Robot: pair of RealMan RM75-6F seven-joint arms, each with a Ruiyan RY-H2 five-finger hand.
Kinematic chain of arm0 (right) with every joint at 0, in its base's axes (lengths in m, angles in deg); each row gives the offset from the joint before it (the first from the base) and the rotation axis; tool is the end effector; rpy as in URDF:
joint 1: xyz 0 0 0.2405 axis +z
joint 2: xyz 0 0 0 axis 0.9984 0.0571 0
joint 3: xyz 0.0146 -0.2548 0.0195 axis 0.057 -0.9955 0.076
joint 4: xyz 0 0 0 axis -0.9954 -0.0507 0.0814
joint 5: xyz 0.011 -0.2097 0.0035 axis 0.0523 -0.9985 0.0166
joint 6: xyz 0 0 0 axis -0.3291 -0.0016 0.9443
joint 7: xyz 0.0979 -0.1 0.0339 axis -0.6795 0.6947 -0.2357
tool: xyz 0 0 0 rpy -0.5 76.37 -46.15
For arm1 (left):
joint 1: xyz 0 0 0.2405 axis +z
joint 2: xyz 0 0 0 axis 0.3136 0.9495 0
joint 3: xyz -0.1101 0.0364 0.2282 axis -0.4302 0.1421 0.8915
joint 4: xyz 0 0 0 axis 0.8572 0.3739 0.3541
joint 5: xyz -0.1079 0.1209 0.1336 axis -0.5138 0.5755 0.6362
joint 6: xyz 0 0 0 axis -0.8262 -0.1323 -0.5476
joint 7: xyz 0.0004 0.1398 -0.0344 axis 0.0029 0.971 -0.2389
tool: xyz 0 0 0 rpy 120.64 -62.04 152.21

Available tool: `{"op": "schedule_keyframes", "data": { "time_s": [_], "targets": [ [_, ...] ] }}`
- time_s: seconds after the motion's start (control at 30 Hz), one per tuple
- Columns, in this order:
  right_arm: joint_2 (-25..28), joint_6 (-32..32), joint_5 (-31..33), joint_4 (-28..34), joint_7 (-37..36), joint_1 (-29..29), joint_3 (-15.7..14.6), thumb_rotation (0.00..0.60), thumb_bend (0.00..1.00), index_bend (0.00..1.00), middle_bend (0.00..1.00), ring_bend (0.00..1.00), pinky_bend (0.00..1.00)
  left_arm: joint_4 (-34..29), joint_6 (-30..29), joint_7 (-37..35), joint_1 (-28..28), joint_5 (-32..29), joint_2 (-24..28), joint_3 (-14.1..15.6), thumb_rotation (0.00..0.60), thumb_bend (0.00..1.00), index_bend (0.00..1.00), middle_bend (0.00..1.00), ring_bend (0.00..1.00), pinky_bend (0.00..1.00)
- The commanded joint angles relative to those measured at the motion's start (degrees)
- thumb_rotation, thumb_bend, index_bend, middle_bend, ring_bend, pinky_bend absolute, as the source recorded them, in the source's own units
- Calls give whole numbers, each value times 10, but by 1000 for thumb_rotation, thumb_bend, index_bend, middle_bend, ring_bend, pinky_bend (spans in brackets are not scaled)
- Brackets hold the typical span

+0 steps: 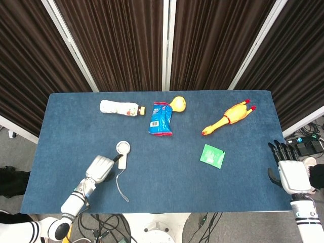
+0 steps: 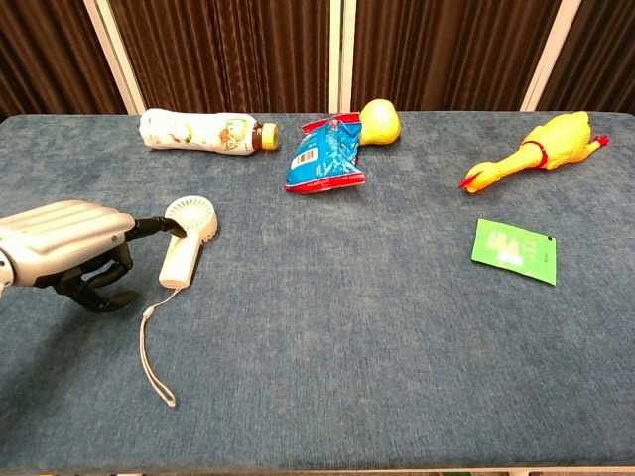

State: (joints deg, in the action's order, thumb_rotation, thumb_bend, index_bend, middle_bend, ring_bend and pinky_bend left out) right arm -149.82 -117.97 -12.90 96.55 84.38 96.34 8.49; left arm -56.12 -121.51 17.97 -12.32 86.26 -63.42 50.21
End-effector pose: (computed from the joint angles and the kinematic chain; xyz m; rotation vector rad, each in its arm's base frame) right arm -0.3156 -0.2083 0.1429 1.4655 -0.9253 0.7261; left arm -0.2161 0.2628 -0.0467 -1.9833 -0.9589 -0.6588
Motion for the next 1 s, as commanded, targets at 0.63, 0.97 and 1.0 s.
{"op": "schedule_keyframes", "data": {
  "time_s": [0.63,0.97,1.0],
  "targets": [
    [2,-34,-42,-2,-29,-7,-3,600,372,0,0,0,0,-72,-220,-67,92,113,113,3,600,332,153,764,792,833],
    [-3,-51,-58,-29,-50,-14,-7,600,374,0,0,0,0,23,-298,-185,167,123,122,9,600,46,153,96,42,199],
    [-1,-53,-57,-30,-52,-15,-6,600,374,0,0,0,0,27,-304,-194,172,127,123,11,600,35,153,88,35,171]
  ]
}}
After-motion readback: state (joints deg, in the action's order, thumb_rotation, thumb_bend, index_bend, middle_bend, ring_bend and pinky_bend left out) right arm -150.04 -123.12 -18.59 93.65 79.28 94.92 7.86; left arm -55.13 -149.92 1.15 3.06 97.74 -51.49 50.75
